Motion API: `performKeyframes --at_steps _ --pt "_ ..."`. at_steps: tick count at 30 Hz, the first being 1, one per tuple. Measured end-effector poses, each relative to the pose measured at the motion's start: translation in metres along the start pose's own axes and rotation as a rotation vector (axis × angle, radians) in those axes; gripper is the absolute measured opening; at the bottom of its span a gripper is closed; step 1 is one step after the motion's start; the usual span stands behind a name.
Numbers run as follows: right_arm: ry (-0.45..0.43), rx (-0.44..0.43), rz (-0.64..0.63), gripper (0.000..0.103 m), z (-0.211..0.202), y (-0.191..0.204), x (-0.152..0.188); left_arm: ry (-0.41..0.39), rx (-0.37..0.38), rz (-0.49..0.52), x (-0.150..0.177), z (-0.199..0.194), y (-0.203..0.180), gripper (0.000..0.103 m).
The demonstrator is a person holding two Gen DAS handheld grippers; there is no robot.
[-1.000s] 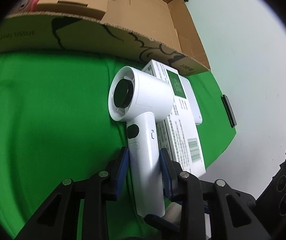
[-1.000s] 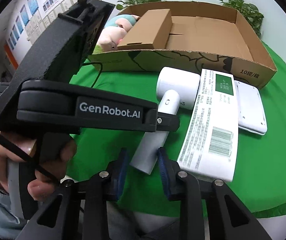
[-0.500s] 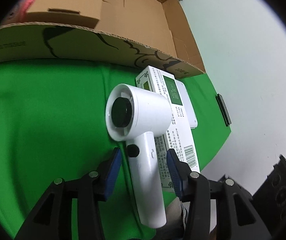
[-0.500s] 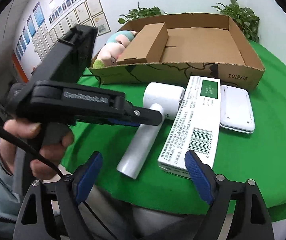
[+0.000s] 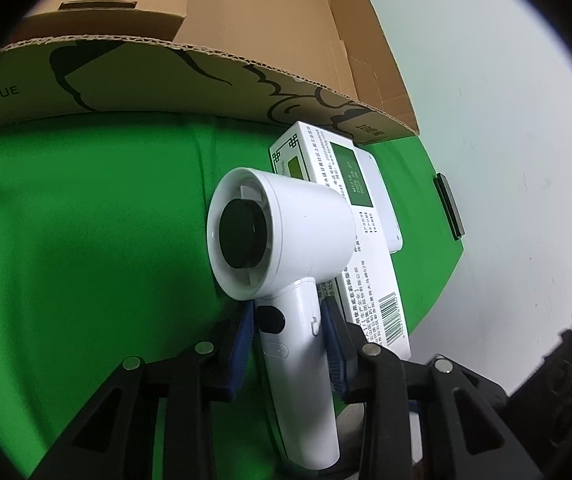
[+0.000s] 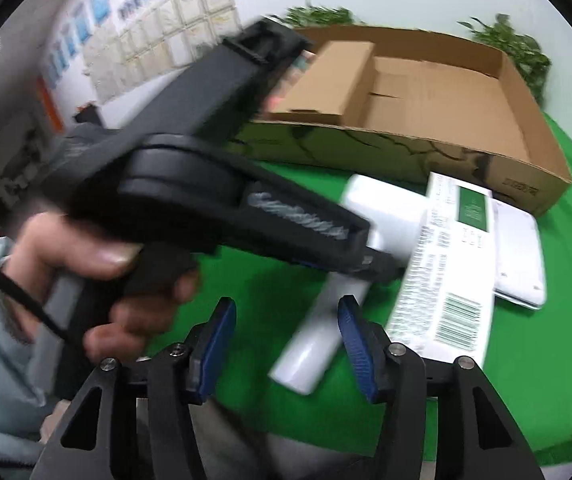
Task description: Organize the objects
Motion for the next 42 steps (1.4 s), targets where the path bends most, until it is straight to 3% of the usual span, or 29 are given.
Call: performKeyframes --at_steps 8,11,19,26,33,42 --pt "0.025 0.071 -0.044 0.048 0.012 -0.005 0.002 -0.044 -0.010 -0.041 0.003 -0.005 0.000 0.031" --pt "0.063 0.081 -0.027 0.040 0.022 -0.007 0.005 -0.064 -0.030 -0.053 0.008 -0.010 -0.001 0.030" --pt "0.053 0.062 -0.050 0.033 0.016 -0.001 0.010 -0.101 -0.047 -0.113 0.017 -0.024 0.004 0.030" --pt "0.052 0.066 -0.026 0.031 0.016 -0.006 0.008 -0.114 -0.055 -0.084 0.013 -0.030 -0.001 0.030" --pt "-0.054 0.062 -0.026 0.030 -0.002 -0.007 -0.024 -0.211 -0.074 0.018 -0.008 -0.070 -0.017 0.030" --pt "-0.226 0.062 -0.066 0.030 -0.029 -0.018 -0.105 -0.356 -0.090 0.153 -0.067 -0.122 -0.062 0.030"
Point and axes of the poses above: each gripper's, at about its wrist camera, not at the fingertips, and z roughly the way its jaws point, y to its left, x to its underside, the point moved 10 cm from there along z, roughly the way its jaws point, and after that the axes turned 15 degrees about -y, right-handed, at the moved point
